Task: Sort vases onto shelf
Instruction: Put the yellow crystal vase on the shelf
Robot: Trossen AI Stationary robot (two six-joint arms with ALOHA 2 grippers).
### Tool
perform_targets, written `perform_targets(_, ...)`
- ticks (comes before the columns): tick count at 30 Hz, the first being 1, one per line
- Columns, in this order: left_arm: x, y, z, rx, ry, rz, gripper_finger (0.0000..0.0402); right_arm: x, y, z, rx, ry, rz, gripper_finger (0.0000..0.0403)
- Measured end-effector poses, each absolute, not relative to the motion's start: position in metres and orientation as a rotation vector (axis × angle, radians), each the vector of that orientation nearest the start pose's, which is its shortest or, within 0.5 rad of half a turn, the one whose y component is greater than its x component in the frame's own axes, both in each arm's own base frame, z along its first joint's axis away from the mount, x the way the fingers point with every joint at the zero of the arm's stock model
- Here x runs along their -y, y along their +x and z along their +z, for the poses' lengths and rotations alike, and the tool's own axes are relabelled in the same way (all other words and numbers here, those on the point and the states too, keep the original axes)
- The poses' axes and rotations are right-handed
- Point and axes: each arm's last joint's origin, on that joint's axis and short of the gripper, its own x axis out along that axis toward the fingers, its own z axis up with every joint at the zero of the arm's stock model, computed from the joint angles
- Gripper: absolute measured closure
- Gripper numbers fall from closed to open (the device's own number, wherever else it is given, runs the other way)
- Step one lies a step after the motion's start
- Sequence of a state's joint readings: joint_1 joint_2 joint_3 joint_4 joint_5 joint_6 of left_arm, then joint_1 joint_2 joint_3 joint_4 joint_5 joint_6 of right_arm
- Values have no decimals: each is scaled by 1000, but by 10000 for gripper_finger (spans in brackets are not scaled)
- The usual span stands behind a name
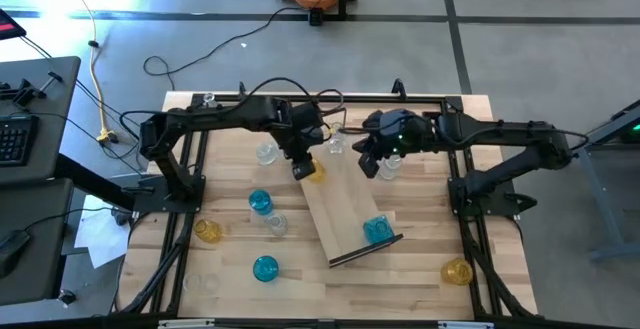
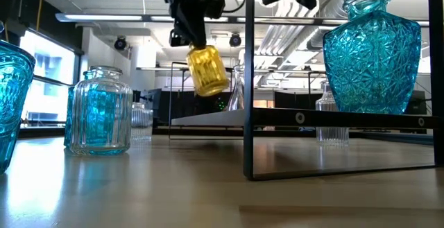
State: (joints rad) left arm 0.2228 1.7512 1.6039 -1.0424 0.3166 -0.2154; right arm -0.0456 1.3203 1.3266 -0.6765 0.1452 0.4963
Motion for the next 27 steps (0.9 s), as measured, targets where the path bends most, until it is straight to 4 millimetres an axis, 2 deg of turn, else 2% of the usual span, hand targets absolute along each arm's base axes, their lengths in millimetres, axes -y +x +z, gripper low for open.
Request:
perform_targets(5, -61, 350, 303, -1146, -508, 56, 370, 9, 274, 358, -632, 485, -357, 403)
perform_targets(10, -56, 352, 303, -1140, -484, 77, 372, -1, 288, 343, -667, 494, -373, 403)
perform_targets(14, -55, 352, 303, -1143, -483, 75, 370, -8, 297, 308, -631, 575, -364, 403)
perform_targets(18, -54, 352, 303, -1144, -495, 52, 371, -10, 296, 271, -562, 696, -376, 403)
perform_targets(22, -54, 352, 303, -1144, -501, 29, 370, -10, 294, 250, -479, 798, -374, 403)
perform_targets(27, -53, 352, 303, -1144, -511, 24, 370, -11, 289, 234, -490, 862, -401, 403)
